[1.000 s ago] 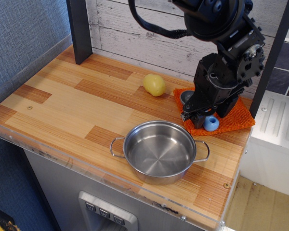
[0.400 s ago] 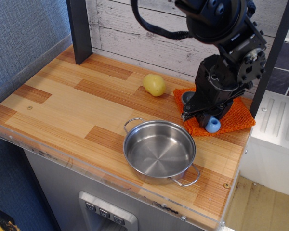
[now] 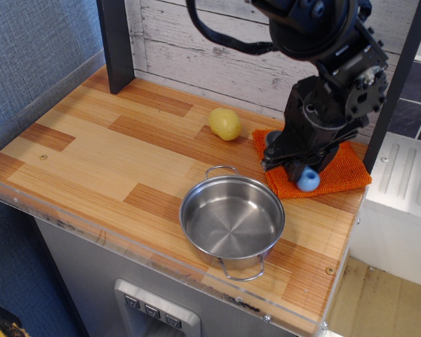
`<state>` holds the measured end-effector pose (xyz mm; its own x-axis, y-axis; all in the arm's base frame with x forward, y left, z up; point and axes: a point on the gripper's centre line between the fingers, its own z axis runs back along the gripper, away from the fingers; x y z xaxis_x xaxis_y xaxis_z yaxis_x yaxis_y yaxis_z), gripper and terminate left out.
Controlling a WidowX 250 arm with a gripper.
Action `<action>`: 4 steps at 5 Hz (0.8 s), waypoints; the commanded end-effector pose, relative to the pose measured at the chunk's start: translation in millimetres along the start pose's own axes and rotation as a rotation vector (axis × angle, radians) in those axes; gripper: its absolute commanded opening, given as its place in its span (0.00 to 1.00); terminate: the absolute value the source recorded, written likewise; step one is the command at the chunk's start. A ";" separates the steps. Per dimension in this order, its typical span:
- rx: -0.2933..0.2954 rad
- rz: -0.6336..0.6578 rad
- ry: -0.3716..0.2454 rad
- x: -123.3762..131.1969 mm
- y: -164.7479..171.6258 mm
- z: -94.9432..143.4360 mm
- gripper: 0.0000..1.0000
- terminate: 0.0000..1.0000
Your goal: Move the scoop to the left of the pot
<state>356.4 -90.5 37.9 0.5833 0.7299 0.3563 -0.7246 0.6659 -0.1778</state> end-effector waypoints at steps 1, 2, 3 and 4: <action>-0.132 -0.119 -0.063 25.3 -0.1 59.4 0.00 0.00; -0.148 -0.105 -0.085 36.1 17.6 75.3 0.00 0.00; -0.138 -0.116 -0.111 54.4 37.7 88.6 0.00 0.00; -0.114 -0.137 -0.123 69.0 60.8 89.9 0.00 0.00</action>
<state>319.5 -16.9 118.3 0.6451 0.6100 0.4603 -0.6014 0.7769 -0.1867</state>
